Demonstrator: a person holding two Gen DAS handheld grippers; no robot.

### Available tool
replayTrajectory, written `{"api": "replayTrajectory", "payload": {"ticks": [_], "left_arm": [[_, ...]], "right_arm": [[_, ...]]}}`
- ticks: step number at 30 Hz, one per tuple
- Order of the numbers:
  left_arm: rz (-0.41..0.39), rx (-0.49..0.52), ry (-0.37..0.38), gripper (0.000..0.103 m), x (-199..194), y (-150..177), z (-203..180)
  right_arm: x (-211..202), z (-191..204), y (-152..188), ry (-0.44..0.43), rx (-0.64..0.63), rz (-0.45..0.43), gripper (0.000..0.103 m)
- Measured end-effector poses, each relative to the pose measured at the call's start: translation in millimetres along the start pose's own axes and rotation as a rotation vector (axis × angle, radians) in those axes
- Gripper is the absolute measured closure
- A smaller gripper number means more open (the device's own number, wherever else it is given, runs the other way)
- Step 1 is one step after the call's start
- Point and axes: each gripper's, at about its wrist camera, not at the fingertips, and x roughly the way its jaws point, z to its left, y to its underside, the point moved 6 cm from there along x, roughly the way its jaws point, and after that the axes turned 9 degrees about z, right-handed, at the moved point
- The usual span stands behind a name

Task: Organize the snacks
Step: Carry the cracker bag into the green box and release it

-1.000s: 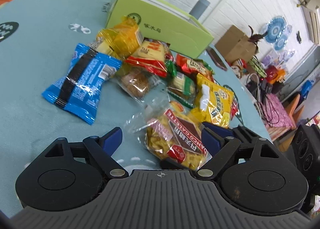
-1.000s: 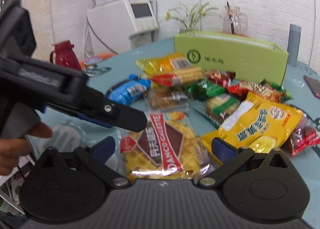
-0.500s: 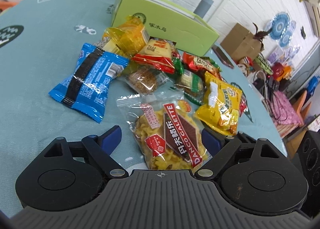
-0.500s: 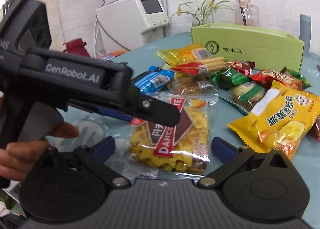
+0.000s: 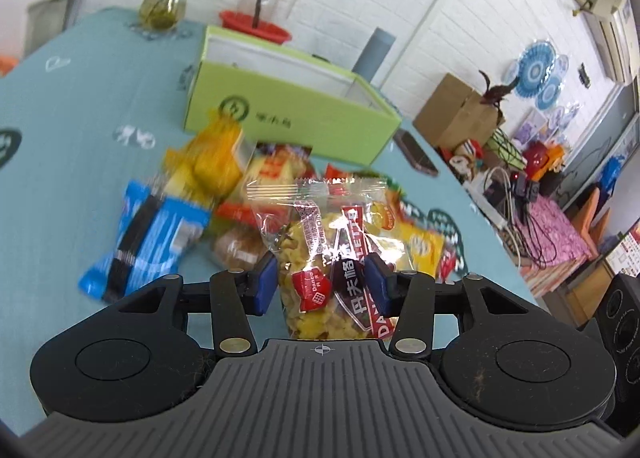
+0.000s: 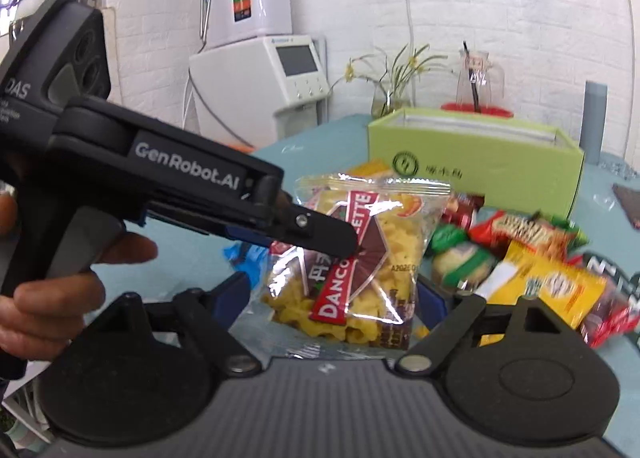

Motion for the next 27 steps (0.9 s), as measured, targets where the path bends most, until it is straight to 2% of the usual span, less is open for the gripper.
{"api": "replayTrajectory", "payload": {"ticks": [4,7,12,15,19,24,27], "left_arm": [[-0.038,0.037,0.005,0.075,11.3,-51.1,-8.5],[-0.05,0.059,0.003,0.075,30.7,-103.4,-11.6],[-0.071,0.118,-0.042,0.076,69.9,-187.0,-18.8],[-0.074,0.133,-0.069,0.076,97.2,-223.2,-18.4],[-0.044,0.148,-0.111,0.075,142.9,-248.5,-6.3],[0.03,0.143,-0.134,0.074,191.7,-250.4,19.6],[0.025,0.13,-0.132,0.054,198.8,-252.8,30.5]], "right_arm": [[11.2,-30.6,-39.9,0.004,0.005,-0.044,0.015],[29.0,-64.3,-80.5,0.011,-0.004,-0.046,0.015],[65.9,-122.0,-146.0,0.028,0.004,-0.007,0.015],[93.2,-150.0,-171.0,0.051,-0.001,0.021,0.015],[133.6,-175.3,-182.8,0.059,0.015,0.072,0.015],[179.6,-199.0,-165.6,0.039,0.049,0.152,0.016],[189.8,-205.5,-158.1,0.047,0.059,0.164,0.015]]}}
